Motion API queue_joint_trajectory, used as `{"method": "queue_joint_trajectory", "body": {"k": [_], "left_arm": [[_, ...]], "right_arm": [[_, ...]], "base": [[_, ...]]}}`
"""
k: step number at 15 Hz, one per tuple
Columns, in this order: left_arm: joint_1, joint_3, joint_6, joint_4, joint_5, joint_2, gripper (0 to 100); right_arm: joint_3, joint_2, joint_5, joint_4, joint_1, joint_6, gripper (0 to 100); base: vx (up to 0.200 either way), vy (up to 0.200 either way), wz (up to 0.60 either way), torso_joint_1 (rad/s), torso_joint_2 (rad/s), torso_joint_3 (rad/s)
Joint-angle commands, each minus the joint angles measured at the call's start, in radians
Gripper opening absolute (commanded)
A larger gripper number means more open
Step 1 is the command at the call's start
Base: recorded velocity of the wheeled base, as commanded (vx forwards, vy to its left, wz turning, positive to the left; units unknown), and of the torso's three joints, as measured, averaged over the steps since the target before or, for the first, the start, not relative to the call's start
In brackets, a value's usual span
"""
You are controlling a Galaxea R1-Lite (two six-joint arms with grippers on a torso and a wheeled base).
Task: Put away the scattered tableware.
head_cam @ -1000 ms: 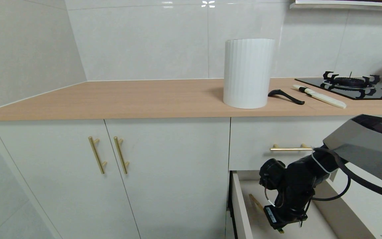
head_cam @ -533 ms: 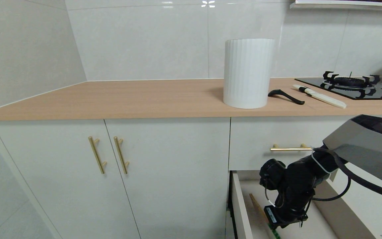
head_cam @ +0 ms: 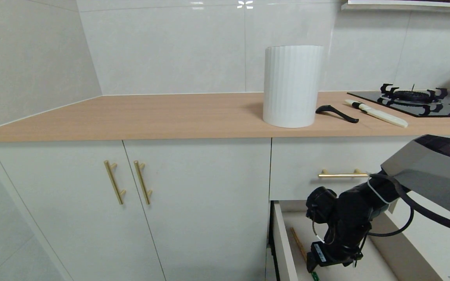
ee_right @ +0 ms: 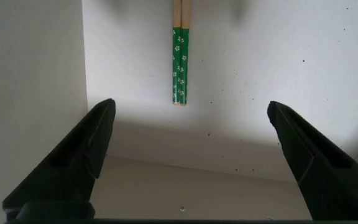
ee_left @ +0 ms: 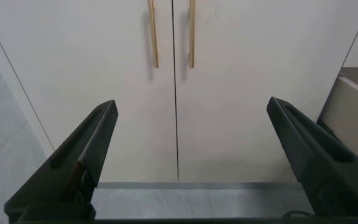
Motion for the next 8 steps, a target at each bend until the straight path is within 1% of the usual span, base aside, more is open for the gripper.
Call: {"method": "queue_joint_trajectory", "body": {"k": [1,4,6,8], "left_arm": [[-0.001,0.0,0.0,0.0,0.001,0.0,100],[0.001,0.0,0.0,0.0,0.001,0.0,100],[0.001,0.0,0.0,0.0,-0.001,0.0,100],[0.001,0.0,0.0,0.0,-0.001,0.0,100]], "right_arm": [[-0.004,-0.047,0.0,0.0,0.0,0.038,100],[0.006,-0.227,0.002,0.007,-0.006,0.057,100],[0.022,-0.405,0.0,0.006,-0.047,0.057,100],[0.023,-0.534,0.002,0.006,-0.098,0.051,100]], "base": [[0.0,0.0,0.0,0.0,0.0,0.0],[0.0,0.0,0.0,0.0,0.0,0.0],[0.0,0.0,0.0,0.0,0.0,0.0],[0.0,0.0,0.0,0.0,0.0,0.0]]}}
